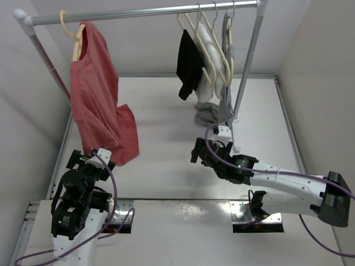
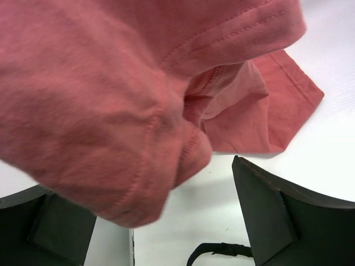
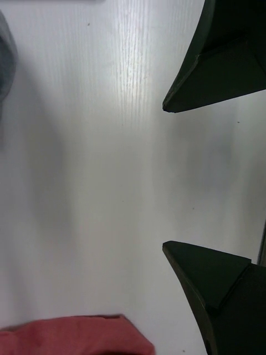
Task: Place the t-shirt on the hanger
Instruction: Hang the hanger with tshirt onto the clothesline
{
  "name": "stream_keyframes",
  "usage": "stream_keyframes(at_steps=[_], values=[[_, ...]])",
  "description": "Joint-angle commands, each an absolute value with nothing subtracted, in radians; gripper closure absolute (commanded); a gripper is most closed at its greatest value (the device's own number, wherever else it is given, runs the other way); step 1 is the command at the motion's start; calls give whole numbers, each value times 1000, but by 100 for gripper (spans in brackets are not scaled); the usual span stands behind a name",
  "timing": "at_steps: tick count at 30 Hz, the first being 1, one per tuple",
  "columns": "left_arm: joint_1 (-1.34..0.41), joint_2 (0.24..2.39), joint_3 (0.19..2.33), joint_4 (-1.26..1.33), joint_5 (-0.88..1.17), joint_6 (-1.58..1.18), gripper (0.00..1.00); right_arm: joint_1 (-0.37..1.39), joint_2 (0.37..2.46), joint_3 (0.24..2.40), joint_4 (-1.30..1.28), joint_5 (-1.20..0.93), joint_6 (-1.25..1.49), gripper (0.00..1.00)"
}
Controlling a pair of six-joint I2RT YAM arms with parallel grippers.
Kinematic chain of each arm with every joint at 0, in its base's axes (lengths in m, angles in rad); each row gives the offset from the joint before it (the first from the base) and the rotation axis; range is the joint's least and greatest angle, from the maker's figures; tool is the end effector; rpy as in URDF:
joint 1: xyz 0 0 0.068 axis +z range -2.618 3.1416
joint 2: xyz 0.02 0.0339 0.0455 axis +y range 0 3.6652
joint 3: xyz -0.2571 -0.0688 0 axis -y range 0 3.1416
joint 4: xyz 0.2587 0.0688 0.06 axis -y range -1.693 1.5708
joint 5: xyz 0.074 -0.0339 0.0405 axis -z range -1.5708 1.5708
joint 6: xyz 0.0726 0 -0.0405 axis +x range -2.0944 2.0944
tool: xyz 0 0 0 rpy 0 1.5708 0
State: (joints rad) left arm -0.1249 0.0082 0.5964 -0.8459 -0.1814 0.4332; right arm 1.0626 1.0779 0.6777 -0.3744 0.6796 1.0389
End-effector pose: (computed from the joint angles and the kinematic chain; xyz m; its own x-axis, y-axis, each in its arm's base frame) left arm 0.0864 0.0024 0.2720 -0.2507 0.4476 -0.8584 0.0603 0.8922 0.4476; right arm 0.1631 0.1990 0.2032 -0.5699 0.3545 -0.7413 0.0595 0.9176 0.3930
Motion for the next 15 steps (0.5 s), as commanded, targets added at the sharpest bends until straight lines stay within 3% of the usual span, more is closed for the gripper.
stream_keyframes(at_steps=[1,15], values=[[-138,-143,623,-845,-192,436,1,1060,1058,666,-417,793,1169,1],[-158,-143,632,-845,-201,407,1,1060,1126,730,-580,857,1271,1]])
